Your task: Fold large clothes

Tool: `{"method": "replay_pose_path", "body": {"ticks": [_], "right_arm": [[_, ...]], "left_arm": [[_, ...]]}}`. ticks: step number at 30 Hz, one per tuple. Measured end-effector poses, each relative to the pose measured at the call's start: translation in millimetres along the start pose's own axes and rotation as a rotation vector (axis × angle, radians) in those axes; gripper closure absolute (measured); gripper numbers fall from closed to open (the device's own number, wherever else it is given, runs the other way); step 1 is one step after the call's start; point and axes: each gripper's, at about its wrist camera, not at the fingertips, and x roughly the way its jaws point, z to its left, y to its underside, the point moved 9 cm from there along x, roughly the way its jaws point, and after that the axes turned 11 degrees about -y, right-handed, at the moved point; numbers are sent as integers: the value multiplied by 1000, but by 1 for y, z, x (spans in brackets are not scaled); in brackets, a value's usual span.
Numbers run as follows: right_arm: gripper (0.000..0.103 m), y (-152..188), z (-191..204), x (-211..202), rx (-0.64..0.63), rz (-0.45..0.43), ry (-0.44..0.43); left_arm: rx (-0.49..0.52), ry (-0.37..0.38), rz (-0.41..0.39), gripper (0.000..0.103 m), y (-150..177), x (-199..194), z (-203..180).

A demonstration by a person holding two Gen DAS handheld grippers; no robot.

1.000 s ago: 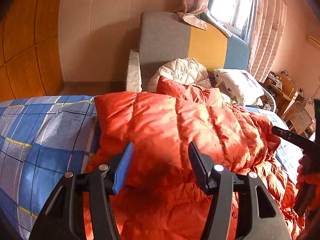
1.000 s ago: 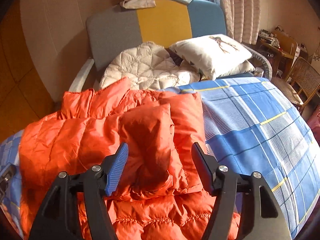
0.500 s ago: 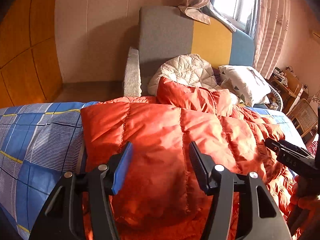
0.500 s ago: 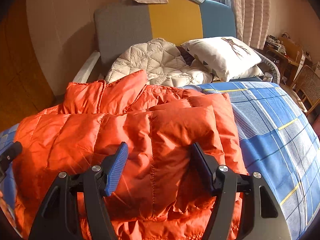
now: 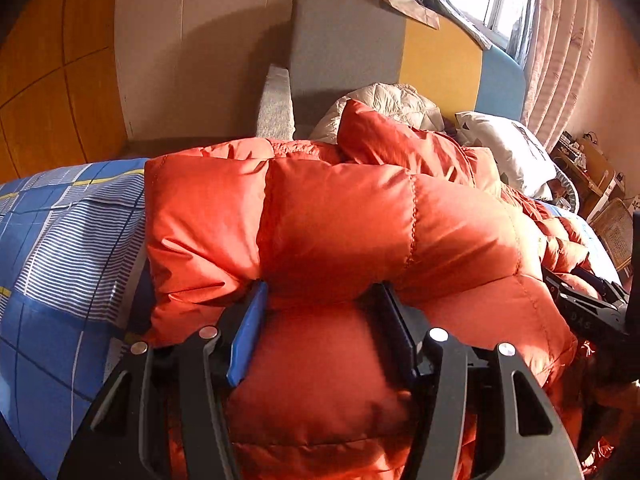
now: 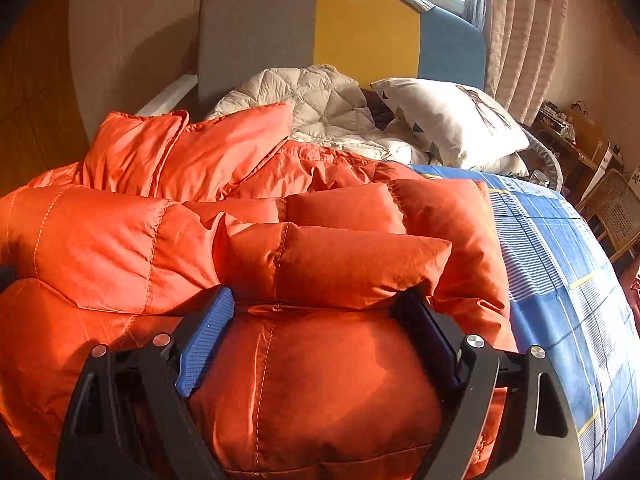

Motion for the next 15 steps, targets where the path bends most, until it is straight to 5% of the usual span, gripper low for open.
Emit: {"method": "replay_pose_path", "body": {"ticks": [10, 15], "right_arm": [[17, 2, 0, 13, 4, 54, -4], [16, -7, 4, -10, -5, 68, -32]], "left_arm": [[12, -30, 17, 47, 3, 3, 1], [1, -50, -24, 29, -4, -32, 8]]}}
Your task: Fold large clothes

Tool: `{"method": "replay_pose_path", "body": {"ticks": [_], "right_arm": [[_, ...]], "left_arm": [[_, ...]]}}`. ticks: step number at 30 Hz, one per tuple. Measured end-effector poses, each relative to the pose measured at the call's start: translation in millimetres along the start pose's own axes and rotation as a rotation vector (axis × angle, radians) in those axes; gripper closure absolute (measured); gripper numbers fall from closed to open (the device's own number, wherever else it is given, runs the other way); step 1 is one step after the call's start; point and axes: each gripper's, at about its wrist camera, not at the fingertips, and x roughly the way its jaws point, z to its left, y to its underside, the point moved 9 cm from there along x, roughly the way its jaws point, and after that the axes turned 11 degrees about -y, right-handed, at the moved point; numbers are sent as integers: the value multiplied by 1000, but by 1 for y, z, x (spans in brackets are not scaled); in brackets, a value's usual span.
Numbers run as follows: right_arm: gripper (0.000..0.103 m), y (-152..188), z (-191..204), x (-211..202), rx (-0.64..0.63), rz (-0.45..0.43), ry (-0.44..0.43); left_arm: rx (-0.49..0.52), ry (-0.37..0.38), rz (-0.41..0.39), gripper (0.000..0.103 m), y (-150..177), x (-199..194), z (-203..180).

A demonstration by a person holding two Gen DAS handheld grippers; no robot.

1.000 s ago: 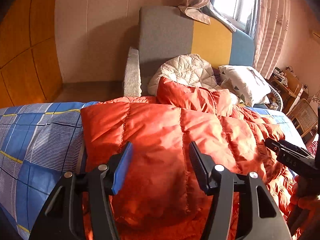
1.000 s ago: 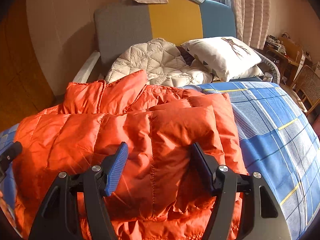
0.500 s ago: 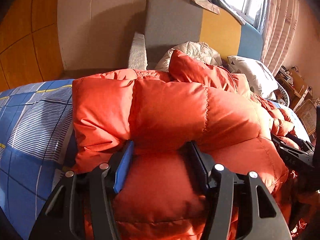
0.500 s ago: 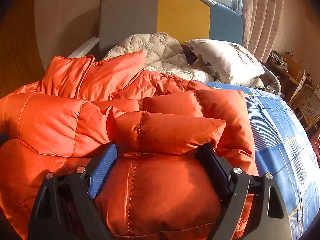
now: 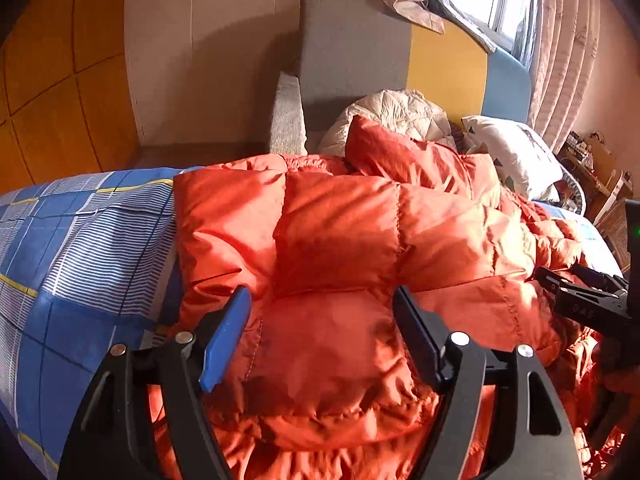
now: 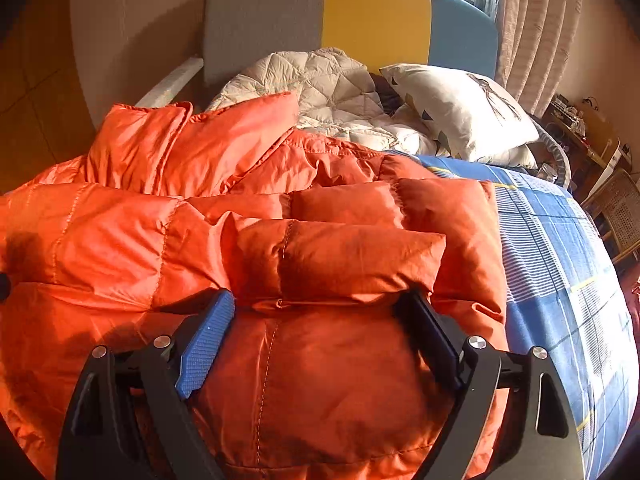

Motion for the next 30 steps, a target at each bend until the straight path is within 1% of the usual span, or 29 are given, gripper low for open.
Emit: {"method": "replay_pose_path", "body": {"ticks": [3, 6, 7, 9, 16, 18, 19, 22, 26, 27, 29, 30], "right_arm": [[16, -2, 10, -24, -13, -42, -31], [15, 6, 26, -34, -21, -44, -80], [15, 10, 31, -32, -28, -35, -85], [14, 17, 35, -24, -45, -15, -65], [10, 27, 34, 2, -56, 23, -39], [10, 26, 34, -1, -45, 33, -44], [10, 26, 33, -6, -37, 34, -53], [10, 28, 30, -24, -26, 25, -75], [10, 42, 23, -53, -30, 23, -89], [10, 46, 19, -59, -30, 27, -88], [10, 57, 10, -71, -27, 44, -87], [10, 63, 4, -78, -25, 50, -84]], "left_arm": [[5, 9, 24, 29, 6, -6, 0], [38, -15, 29, 29, 16, -5, -4], [38, -17, 34, 28, 18, -2, -5], [34, -19, 43, 27, 20, 3, -4], [37, -16, 57, 26, 21, 16, -3], [19, -13, 52, 25, 21, 8, 0], [3, -10, 49, 22, 21, 2, 3], [-44, 16, 43, 21, 29, -17, 15], [-64, 24, 46, 21, 54, -44, 34], [-67, 21, 49, 21, 60, -50, 39], [-86, 37, 53, 21, 74, -65, 50], [-86, 30, 50, 21, 81, -72, 56]]}}
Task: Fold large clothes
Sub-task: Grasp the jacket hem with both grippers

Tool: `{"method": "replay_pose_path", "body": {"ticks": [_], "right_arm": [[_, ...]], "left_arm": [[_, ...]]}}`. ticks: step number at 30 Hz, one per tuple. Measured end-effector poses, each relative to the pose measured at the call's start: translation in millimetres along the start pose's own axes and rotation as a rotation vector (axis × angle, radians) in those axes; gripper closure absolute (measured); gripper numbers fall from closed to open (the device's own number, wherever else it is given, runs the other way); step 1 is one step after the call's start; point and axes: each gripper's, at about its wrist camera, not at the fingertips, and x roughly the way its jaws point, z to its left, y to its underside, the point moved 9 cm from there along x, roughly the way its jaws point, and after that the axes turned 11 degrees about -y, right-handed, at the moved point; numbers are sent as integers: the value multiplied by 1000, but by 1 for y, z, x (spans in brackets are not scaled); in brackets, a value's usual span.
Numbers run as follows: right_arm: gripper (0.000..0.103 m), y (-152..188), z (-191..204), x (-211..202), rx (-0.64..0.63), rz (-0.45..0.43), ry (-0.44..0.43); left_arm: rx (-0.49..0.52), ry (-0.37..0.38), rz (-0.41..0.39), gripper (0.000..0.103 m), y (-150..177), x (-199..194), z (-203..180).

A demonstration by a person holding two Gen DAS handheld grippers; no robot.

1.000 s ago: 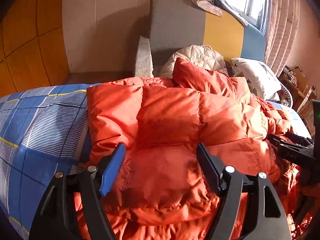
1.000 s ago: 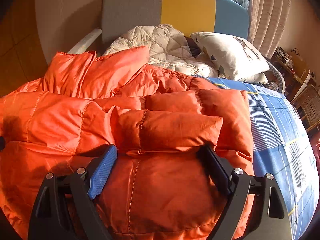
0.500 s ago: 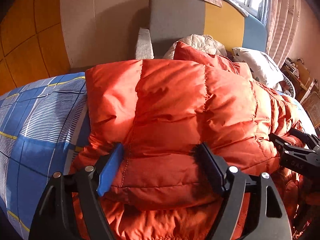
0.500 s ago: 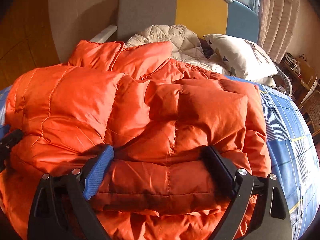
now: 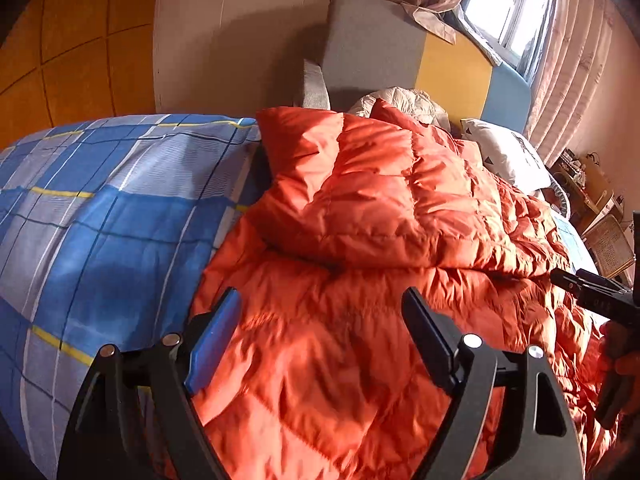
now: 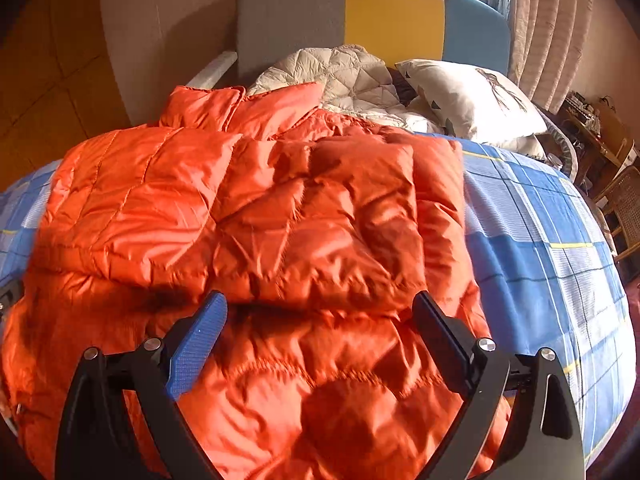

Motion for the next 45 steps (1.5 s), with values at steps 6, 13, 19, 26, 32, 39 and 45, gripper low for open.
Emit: {"method": "replay_pose_path", "body": {"ticks": [6, 13, 19, 26, 32, 39, 45], "right_arm": [[10, 46, -38, -41, 16, 41, 20], [10, 113, -89, -83, 93, 82, 22], [13, 162, -97, -96, 123, 132, -27], [34, 203, -78, -114, 84, 180, -113], [41, 213, -68, -115, 59, 212, -162], [76, 212, -60, -115, 18, 232, -213], [92, 203, -56, -142, -34, 207, -215]], "left_arm": [[-5, -9, 10, 26, 42, -36, 37], [-15, 23, 61, 40, 96, -66, 64], [-8, 66, 86, 55, 133, -85, 66], [-8, 101, 86, 56, 158, -104, 64], [-19, 114, 76, 56, 157, -103, 66], [13, 152, 81, 92, 158, -103, 59], [34, 182, 36, 96, 156, -132, 59]]}}
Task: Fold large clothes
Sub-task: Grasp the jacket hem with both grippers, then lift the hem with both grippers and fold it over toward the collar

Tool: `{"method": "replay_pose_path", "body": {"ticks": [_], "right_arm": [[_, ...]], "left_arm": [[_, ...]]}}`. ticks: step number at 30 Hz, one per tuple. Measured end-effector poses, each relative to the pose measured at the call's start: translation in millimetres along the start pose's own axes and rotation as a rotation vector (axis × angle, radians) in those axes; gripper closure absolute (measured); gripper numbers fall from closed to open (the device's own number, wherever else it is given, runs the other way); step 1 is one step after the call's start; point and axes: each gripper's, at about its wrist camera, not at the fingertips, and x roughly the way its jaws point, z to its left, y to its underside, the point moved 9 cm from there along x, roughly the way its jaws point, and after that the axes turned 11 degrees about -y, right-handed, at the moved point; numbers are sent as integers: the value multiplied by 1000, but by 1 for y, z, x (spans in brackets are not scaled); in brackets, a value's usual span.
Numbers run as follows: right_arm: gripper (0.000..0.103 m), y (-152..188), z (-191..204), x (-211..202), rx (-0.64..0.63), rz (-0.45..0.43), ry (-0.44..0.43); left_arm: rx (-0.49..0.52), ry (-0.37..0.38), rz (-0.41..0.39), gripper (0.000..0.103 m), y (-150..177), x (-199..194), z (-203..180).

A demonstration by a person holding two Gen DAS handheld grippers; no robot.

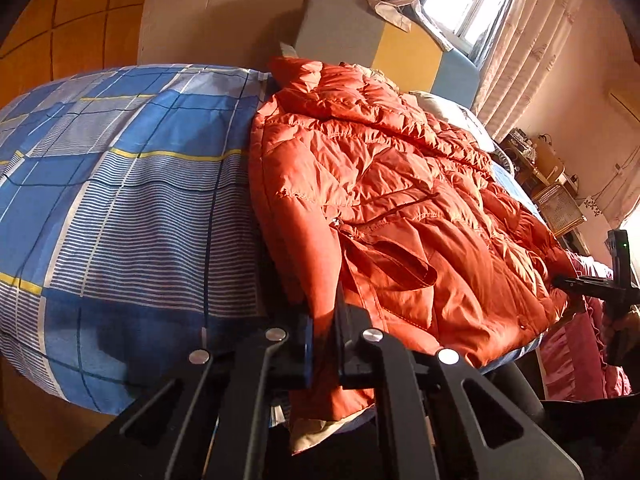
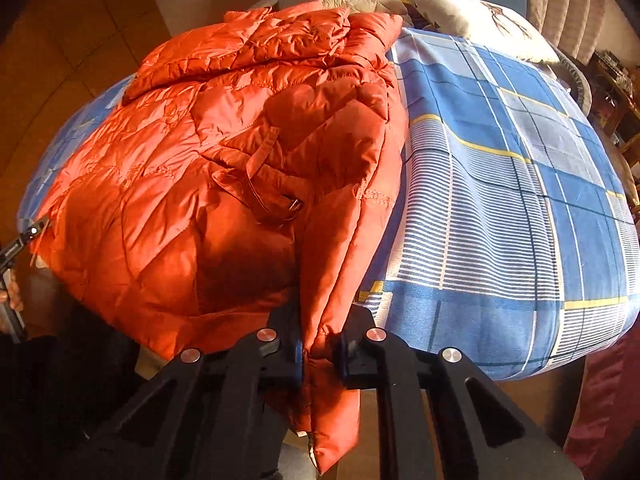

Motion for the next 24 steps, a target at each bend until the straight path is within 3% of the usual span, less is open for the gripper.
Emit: {"method": "replay_pose_path", "body": {"ticks": [14, 18, 24], "right_arm": [[94, 35, 45, -83, -179, 18, -30], [94, 30, 60, -108, -204, -31, -57], [95, -11, 70, -135, -240, -138, -61]], "left_arm": [[-8, 96, -53, 97, 33, -101, 7], [-8, 115, -109, 96, 19, -131, 9], [0, 163, -205, 96, -26, -155, 6]]}}
